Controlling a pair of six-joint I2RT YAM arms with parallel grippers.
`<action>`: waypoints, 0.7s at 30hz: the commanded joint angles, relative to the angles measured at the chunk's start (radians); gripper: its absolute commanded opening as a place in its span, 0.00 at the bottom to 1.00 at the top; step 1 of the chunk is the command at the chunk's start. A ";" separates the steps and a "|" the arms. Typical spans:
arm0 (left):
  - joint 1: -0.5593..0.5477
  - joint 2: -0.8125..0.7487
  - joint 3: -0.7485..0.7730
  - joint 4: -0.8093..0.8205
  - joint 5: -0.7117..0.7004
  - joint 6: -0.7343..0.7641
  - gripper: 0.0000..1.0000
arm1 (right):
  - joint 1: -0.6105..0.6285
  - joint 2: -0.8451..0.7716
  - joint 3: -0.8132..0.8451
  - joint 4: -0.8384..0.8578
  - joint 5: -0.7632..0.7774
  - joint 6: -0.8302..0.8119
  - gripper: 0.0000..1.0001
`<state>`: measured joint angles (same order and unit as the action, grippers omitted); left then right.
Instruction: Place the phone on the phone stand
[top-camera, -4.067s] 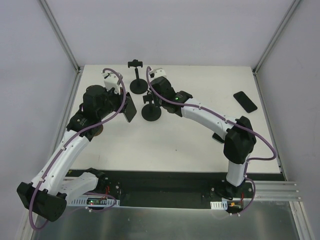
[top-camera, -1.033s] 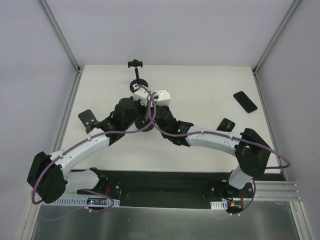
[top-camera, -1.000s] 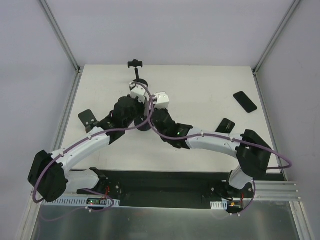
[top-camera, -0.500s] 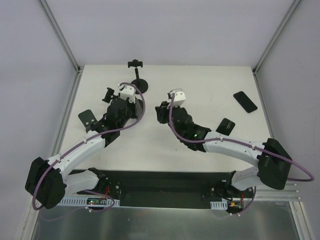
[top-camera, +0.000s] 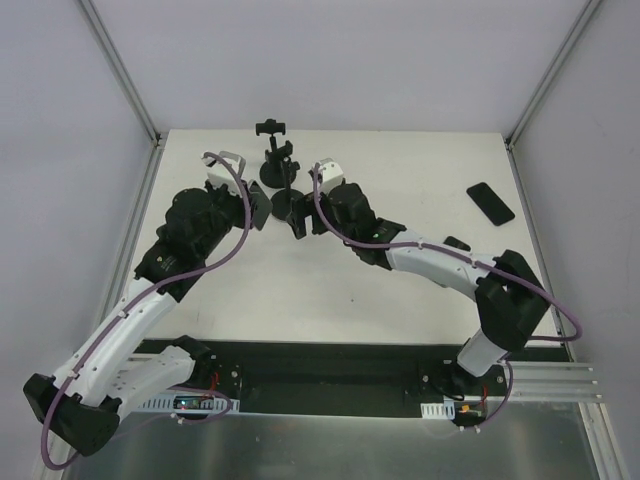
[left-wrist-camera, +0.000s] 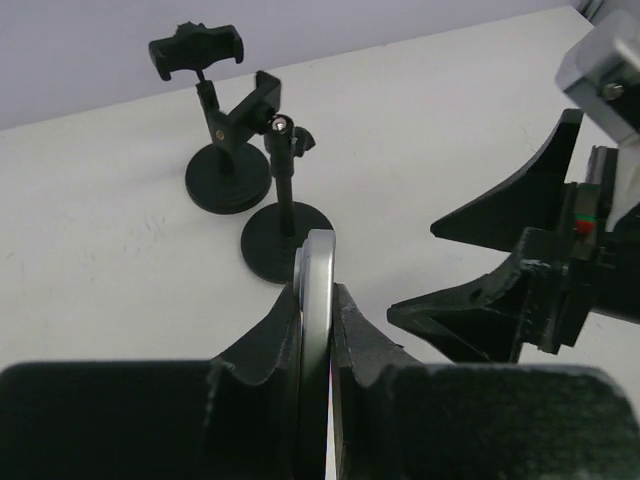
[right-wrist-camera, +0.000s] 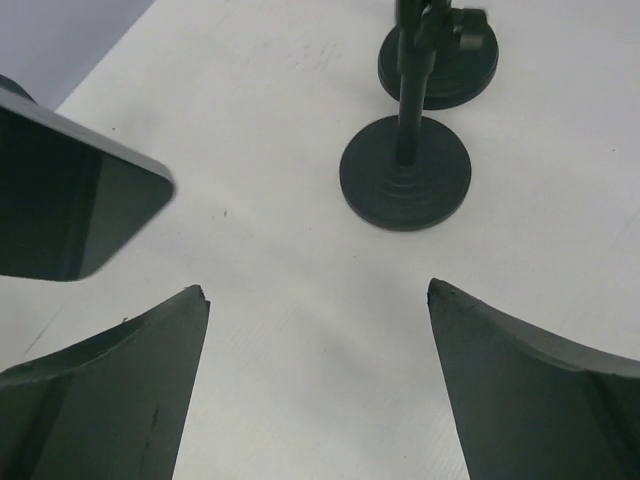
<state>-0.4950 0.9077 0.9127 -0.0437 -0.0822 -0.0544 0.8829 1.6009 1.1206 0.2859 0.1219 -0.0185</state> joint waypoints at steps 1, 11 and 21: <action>0.030 -0.035 0.095 -0.064 -0.057 0.045 0.00 | -0.016 0.056 0.110 -0.102 0.050 0.012 0.95; 0.196 0.056 0.181 -0.099 -0.064 0.009 0.00 | -0.091 0.203 0.271 -0.174 0.068 0.158 0.98; 0.208 0.120 0.177 -0.044 0.044 -0.022 0.00 | -0.297 0.479 0.703 -0.184 -0.523 0.042 0.98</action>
<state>-0.2909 1.0420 1.0992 -0.1928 -0.0879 -0.0566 0.6586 2.0022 1.6379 0.0952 -0.1314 0.0879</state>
